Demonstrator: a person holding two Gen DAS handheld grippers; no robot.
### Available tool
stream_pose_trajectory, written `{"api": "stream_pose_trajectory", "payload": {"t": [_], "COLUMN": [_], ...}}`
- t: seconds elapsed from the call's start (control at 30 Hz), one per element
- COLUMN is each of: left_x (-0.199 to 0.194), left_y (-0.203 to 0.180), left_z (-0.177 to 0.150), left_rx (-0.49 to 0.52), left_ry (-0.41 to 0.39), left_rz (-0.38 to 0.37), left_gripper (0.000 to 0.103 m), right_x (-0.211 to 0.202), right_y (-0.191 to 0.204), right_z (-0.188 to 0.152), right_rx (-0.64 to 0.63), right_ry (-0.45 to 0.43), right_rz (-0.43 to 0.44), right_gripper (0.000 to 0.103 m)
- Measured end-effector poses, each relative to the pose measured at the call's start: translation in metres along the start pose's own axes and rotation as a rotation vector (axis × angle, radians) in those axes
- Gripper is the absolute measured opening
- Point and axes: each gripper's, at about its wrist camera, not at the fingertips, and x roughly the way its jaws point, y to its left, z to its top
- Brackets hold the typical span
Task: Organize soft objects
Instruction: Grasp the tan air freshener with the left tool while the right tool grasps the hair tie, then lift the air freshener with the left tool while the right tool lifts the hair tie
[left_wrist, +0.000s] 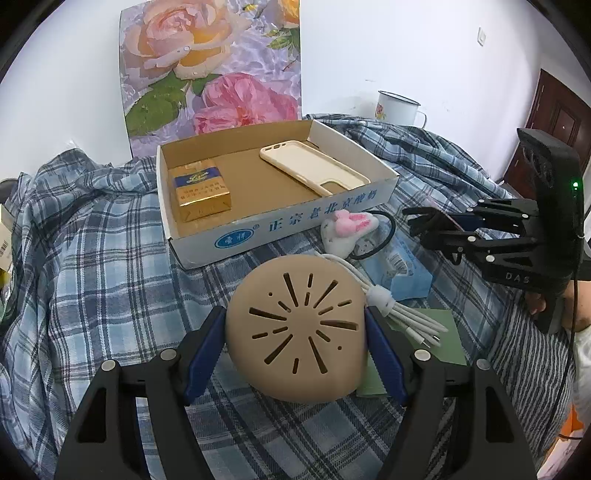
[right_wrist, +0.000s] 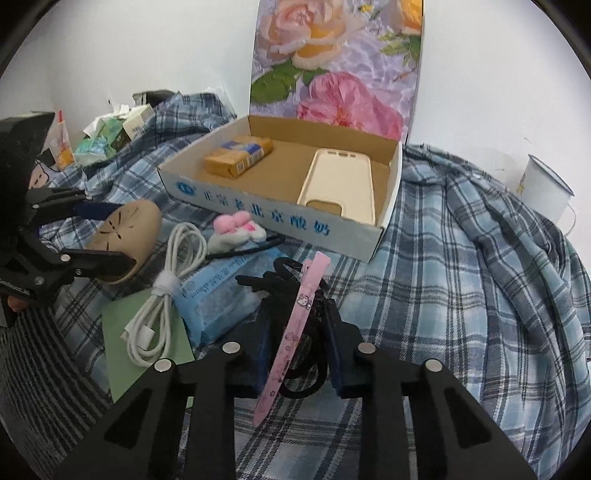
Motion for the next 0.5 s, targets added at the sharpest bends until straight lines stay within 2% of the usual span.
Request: {"api": "stream_pose_trajectory", "payload": {"t": [0.5], "left_x": [-0.022], "left_y": [-0.002], "left_z": [0.008], "left_rx": [-0.037], "left_ry": [-0.078], "left_rz": [-0.003], "left_gripper": [0.076], "right_x": [-0.029], "right_y": [0.007], "right_z": [0.007], "right_rx": [-0.059], "right_ry": [-0.134], "right_rz": [-0.025], "right_gripper": [0.025]}}
